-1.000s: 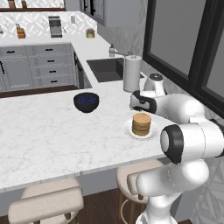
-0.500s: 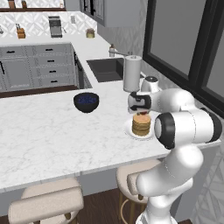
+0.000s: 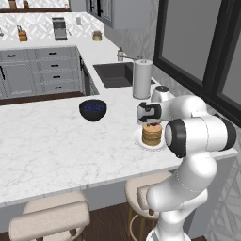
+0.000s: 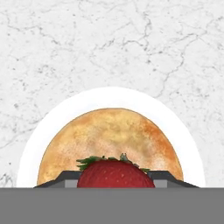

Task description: Take the strawberry from the fridge and place it on top of the pancake, located on the dining counter.

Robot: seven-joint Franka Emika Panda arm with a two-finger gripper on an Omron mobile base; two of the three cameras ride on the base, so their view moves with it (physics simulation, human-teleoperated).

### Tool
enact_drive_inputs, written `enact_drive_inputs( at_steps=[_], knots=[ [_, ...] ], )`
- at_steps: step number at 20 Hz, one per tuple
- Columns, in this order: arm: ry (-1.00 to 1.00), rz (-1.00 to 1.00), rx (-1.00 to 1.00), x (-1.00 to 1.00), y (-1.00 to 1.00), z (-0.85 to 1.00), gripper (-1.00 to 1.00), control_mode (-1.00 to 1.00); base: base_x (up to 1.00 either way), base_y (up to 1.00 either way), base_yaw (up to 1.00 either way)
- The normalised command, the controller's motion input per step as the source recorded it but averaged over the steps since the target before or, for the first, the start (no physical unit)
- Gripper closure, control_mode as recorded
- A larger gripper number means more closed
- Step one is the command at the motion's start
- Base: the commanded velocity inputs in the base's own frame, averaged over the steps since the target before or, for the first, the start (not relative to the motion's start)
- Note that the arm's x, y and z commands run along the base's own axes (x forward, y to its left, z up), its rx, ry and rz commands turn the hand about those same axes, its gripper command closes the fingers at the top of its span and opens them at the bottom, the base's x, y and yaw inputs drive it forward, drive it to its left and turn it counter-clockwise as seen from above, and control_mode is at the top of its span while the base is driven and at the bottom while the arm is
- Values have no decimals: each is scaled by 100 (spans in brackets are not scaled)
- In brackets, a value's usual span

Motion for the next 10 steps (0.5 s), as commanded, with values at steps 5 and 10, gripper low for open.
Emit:
enact_drive_inputs(
  at_steps=[5, 10],
  knots=[
    [0, 0, 0, 0, 0, -12, -100, -100, 0, 0, 0],
    [0, 0, 0, -11, 0, -4, -100, -100, 0, 0, 0]
  ],
)
